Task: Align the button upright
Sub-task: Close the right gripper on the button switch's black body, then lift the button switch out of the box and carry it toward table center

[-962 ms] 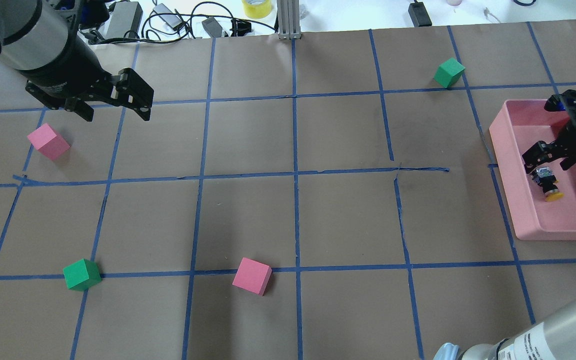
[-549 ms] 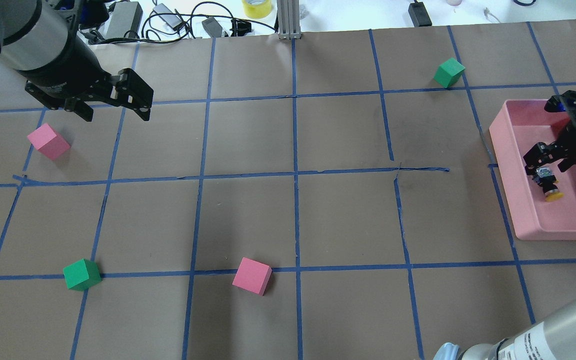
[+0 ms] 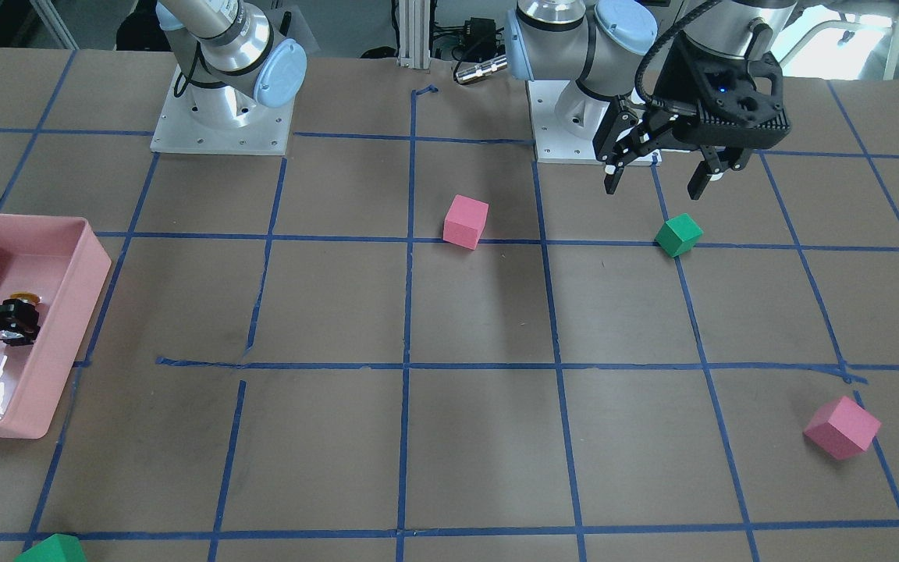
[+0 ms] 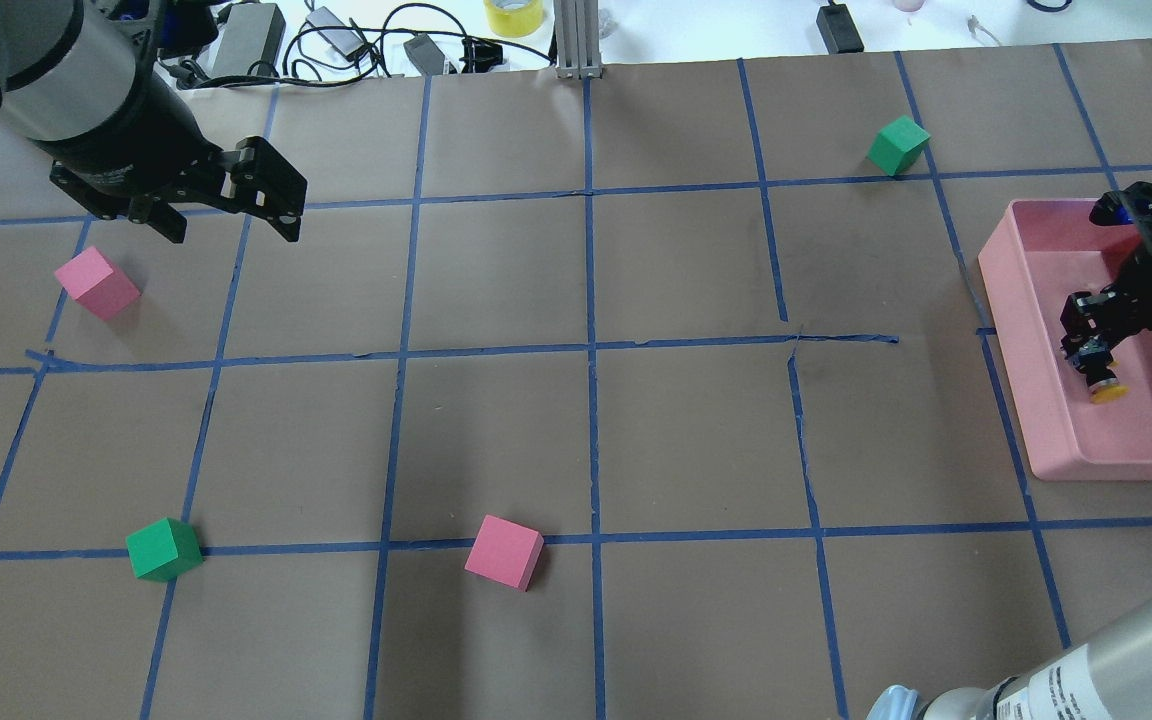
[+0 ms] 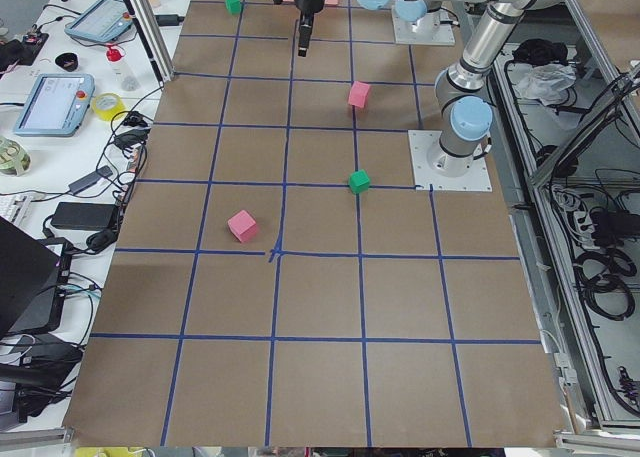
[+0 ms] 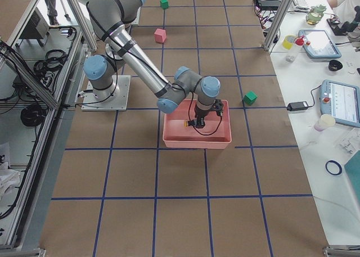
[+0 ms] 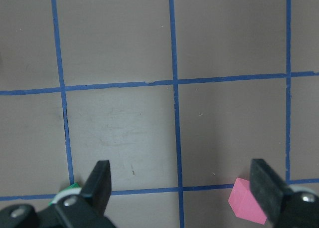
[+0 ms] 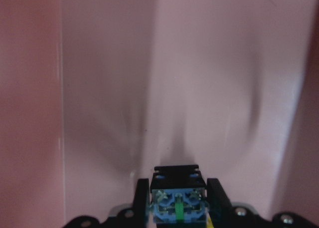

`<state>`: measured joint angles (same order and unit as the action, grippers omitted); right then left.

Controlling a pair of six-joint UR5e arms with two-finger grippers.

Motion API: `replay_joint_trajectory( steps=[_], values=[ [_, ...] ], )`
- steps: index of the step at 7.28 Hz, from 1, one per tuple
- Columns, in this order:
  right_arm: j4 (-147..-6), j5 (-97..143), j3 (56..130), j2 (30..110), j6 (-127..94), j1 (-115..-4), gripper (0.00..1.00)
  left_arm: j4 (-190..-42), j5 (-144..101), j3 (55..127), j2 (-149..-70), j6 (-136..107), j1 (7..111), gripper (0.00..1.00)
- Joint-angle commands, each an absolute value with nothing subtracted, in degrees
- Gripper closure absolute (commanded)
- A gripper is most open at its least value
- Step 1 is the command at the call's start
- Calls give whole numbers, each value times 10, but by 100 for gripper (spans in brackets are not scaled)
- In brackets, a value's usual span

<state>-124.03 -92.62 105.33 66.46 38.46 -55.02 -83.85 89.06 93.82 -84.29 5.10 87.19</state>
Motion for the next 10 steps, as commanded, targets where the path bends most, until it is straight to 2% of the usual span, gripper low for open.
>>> replay_joint_trajectory(
  steps=[1, 4, 5, 7, 10],
  values=[
    [-1238, -926, 1049, 665, 387, -550, 100, -838, 890, 938, -843, 51, 872, 0],
    [-1231, -922, 1040, 683, 386, -550, 100, -838, 890, 939, -843, 51, 872, 0],
    [-1185, -919, 1012, 704, 386, -550, 100, -838, 890, 938, -843, 51, 872, 0],
    [-1051, -889, 901, 723, 391, -565, 100, -838, 890, 938, -843, 51, 872, 0],
    [-1016, -889, 832, 749, 368, -650, 100, -838, 889, 938, -843, 51, 872, 0]
  ],
)
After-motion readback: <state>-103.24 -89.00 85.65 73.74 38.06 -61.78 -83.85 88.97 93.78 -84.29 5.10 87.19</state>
